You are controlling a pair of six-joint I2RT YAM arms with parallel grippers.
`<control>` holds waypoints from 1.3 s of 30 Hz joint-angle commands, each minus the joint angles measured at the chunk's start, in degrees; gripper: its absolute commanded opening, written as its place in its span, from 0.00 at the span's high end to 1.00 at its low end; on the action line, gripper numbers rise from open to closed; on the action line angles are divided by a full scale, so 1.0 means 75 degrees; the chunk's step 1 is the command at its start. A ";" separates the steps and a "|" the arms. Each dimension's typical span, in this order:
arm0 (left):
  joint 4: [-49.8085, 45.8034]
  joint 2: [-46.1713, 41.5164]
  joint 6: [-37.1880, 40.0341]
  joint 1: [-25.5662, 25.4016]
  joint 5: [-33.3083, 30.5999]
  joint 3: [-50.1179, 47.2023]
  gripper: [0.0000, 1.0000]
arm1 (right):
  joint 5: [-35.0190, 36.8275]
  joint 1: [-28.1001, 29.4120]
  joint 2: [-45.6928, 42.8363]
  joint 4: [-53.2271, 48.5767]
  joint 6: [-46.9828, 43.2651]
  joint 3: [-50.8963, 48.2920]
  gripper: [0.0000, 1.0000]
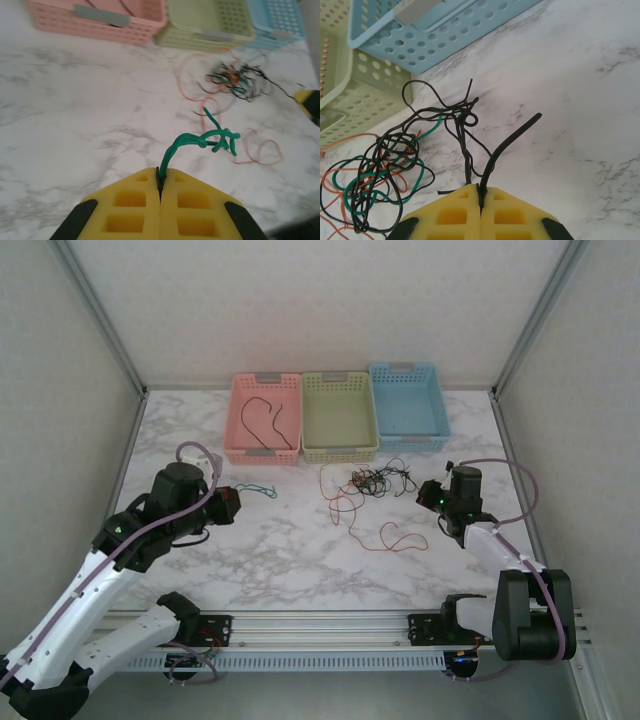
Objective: Untangle the cables
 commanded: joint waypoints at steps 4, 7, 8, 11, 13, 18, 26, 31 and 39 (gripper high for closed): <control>0.1252 0.0086 0.0113 0.0060 0.1545 -0.0231 1.00 | -0.0574 0.0010 -0.0320 0.0305 0.0092 -0.0227 1.00; 0.1658 0.0585 0.0045 0.0060 0.1609 -0.0138 1.00 | -0.0657 0.0010 -0.0288 0.0329 0.0106 -0.0291 1.00; 0.1851 0.0835 0.0004 0.0057 0.1545 -0.0085 1.00 | -0.0663 0.0008 -0.0279 0.0350 0.0117 -0.0309 1.00; 0.2128 0.1945 0.0036 0.0060 0.1373 0.0380 1.00 | -0.0677 0.0012 -0.0273 0.0356 0.0127 -0.0311 1.00; 0.2273 0.2753 0.0046 0.0060 0.1222 0.0816 1.00 | -0.0701 0.0009 -0.0309 0.0302 0.0099 -0.0277 1.00; 0.2307 0.4832 0.0278 0.0066 0.0578 0.2338 1.00 | -0.0771 0.0006 -0.0387 0.0191 0.0051 -0.0264 1.00; 0.1756 0.8160 0.0300 0.0222 -0.0097 0.5393 1.00 | -0.0862 0.0007 -0.0374 0.0167 0.0013 -0.0276 1.00; 0.1169 0.9938 0.0217 0.0280 -0.0123 0.7423 1.00 | -0.0875 0.0011 -0.0359 0.0117 -0.0026 -0.0254 1.00; -0.0031 1.2255 0.0092 0.0341 0.0169 1.0124 0.77 | -0.0932 0.0008 -0.0329 0.0108 -0.0050 -0.0236 1.00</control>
